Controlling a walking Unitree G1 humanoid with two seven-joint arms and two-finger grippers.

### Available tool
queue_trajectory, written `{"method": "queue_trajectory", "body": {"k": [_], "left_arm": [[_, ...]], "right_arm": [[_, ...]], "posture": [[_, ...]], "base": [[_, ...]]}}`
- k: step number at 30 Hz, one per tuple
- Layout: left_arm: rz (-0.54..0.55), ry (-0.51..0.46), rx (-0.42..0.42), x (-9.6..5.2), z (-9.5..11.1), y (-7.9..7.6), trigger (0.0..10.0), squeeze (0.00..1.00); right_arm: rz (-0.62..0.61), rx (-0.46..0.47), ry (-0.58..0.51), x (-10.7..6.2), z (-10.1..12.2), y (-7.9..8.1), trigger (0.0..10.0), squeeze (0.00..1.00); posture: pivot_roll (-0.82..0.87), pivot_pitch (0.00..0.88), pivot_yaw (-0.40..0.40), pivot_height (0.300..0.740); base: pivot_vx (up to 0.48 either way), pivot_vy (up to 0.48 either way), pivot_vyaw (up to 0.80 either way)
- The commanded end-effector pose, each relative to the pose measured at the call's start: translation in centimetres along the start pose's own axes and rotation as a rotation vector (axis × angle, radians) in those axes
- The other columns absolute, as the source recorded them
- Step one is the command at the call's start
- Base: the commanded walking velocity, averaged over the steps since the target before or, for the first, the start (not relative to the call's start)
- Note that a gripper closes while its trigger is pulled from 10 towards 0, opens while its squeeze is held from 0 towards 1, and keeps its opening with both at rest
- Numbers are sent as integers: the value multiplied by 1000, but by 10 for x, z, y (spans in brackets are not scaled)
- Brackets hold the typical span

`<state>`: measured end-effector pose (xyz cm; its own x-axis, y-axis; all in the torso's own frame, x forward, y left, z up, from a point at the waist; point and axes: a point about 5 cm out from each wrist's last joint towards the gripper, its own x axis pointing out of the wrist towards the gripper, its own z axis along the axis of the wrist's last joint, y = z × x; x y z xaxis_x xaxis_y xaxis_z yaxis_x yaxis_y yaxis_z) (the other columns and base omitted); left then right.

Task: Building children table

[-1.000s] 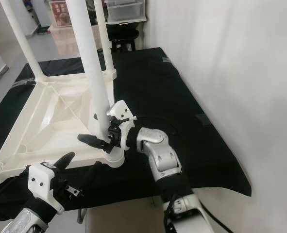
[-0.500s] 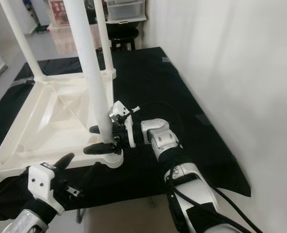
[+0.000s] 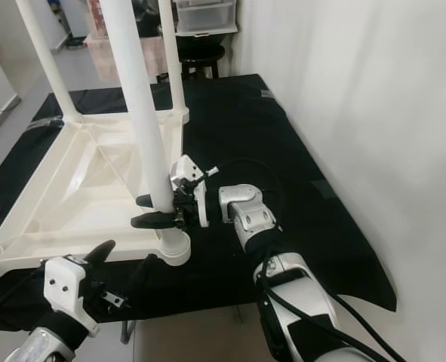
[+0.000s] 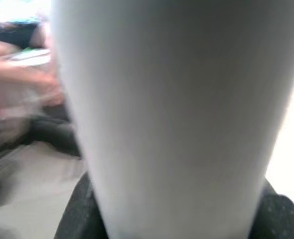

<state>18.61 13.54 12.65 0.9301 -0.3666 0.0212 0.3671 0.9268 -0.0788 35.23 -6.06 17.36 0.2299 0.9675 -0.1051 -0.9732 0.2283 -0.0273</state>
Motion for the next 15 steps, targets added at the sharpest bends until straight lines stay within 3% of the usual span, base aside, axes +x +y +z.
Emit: {"method": "queue_trajectory", "body": {"k": [1,2,3,5,10,13,14,15], "left_arm": [[8,8,5,-3,-2,1,10000,0],[9,8,6,-4,0,3,10000,0],[9,8,7,-5,1,4,10000,0],[9,11,10,-6,0,6,10000,0],[7,13,14,-3,0,6,10000,0],[20,3,13,-3,0,7,10000,0],[20,2,15,-2,0,7,10000,0],[18,2,16,-2,0,7,10000,0]], "right_arm": [[-246,21,11,-3,-5,-8,0,0],[-484,71,33,1,-23,16,0,0],[-638,97,42,-1,-31,41,0,0],[-688,75,27,-4,-28,50,0,0],[-602,-2,24,6,-20,46,0,0],[-598,8,34,8,-23,45,0,0],[-605,13,42,8,-24,44,10000,0],[-619,32,39,7,-23,47,10000,0]], "posture": [[-18,52,11,740],[-17,85,31,740],[-20,93,37,740],[-46,73,48,740],[-30,61,36,740],[-33,66,33,740],[-35,61,37,740],[-36,58,41,740]], "base": [[0,0,0],[0,0,0],[0,0,0],[0,0,0],[0,0,0],[0,0,0],[0,0,0],[0,0,0]]}}
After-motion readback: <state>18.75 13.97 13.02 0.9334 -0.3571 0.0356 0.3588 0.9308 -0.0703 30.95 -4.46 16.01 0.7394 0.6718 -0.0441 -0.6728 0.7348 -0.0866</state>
